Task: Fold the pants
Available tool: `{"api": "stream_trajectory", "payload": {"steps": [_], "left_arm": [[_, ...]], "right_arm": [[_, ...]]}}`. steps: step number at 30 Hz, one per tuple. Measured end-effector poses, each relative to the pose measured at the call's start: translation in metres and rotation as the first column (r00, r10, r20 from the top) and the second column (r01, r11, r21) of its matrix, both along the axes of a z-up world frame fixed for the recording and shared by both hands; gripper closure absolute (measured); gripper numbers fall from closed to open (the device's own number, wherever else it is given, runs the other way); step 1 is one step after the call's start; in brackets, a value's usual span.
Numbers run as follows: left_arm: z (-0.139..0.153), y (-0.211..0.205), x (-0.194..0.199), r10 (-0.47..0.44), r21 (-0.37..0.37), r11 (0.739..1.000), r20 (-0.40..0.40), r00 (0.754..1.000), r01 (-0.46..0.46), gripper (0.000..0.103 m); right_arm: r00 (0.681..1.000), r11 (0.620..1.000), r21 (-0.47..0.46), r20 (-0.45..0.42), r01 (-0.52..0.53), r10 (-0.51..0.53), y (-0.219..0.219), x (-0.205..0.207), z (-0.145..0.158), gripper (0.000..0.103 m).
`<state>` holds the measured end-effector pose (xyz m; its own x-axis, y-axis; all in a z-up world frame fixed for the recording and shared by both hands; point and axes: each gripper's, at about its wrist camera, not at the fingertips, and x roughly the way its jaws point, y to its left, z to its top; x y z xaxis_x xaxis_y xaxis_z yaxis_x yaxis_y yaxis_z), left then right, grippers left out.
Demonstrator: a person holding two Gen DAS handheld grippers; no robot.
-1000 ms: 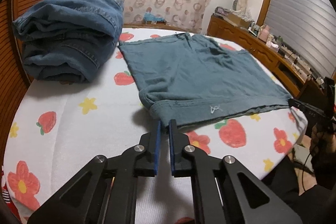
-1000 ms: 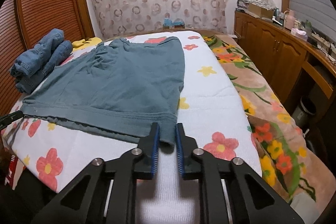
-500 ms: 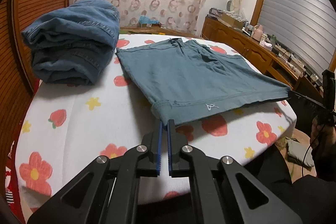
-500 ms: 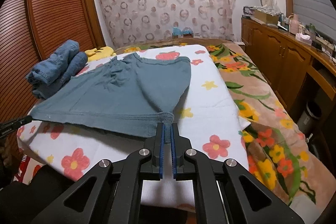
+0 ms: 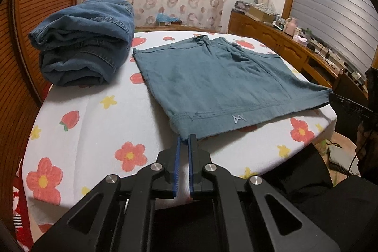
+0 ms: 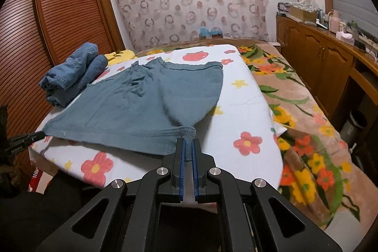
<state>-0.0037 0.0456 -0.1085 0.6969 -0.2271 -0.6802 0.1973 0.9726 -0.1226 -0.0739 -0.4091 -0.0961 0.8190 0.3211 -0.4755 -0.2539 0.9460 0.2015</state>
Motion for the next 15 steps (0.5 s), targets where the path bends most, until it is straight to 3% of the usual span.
{"api": "stream_trajectory", "payload": {"steps": [4,8,10,12,15], "left_arm": [[0.001,0.0,0.001,0.022,0.028,0.999,0.003,1.0,-0.022,0.086],[0.006,0.006,0.003,0.027,0.026,0.999,0.026,0.999,-0.028,0.054],[0.009,0.01,0.004,0.04,0.022,0.999,0.043,0.998,-0.041,0.043],[0.012,0.014,0.007,0.049,0.012,0.999,0.057,0.997,-0.049,0.022],[0.015,0.019,0.014,0.06,0.02,0.998,0.071,0.996,-0.061,0.022]], "right_arm": [[0.999,1.0,0.005,0.029,-0.017,0.017,0.006,0.004,0.007,0.098],[0.998,0.999,0.005,0.059,-0.038,0.038,0.012,0.01,0.01,0.098],[0.996,0.998,0.009,0.07,-0.056,0.056,0.016,0.013,0.011,0.098],[0.993,0.997,0.0,0.082,-0.081,0.08,0.024,0.017,0.011,0.098],[0.988,0.992,-0.004,0.098,-0.123,0.123,0.038,0.021,0.013,0.098]]}}
